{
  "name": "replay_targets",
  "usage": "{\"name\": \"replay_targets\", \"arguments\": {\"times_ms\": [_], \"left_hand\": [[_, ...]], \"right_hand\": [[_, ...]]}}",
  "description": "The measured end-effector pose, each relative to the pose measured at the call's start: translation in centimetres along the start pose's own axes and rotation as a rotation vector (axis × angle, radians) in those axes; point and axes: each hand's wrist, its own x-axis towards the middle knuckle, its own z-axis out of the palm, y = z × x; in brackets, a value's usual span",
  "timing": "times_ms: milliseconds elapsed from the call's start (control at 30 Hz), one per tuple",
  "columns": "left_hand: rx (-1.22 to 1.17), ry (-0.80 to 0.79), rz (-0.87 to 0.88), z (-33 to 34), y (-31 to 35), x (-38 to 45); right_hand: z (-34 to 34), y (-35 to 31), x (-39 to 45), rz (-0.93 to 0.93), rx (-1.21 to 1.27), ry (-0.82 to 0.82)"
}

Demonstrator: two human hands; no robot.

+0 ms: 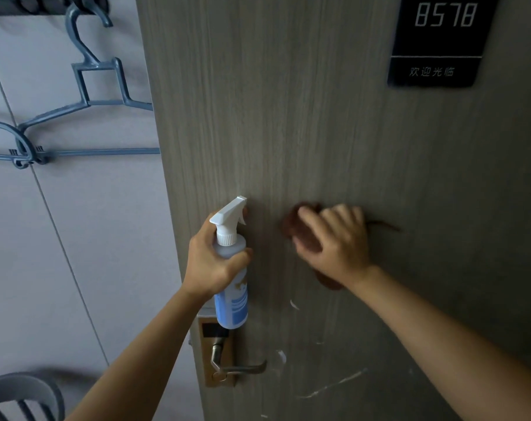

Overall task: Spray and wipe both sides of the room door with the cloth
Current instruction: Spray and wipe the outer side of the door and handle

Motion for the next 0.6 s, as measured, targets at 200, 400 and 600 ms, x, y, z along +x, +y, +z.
{"name": "replay_targets", "arguments": {"times_ms": [200,400,600], "left_hand": [[-0.008,-0.005,-0.008,0.0,0.0,0.1],[-0.025,0.006,-0.013,0.1,-0.3,0.0],[-0.037,0.02,-0.017,0.3,0.2,-0.2]], "right_hand": [[-0.5,-0.2,-3.3,-0.108,0.036,-0.141],[-1.6,2.4,3.9,0.291,-0.076,0.093],[-0.5,0.2,-3.4,0.067,-0.018,-0.098]]}}
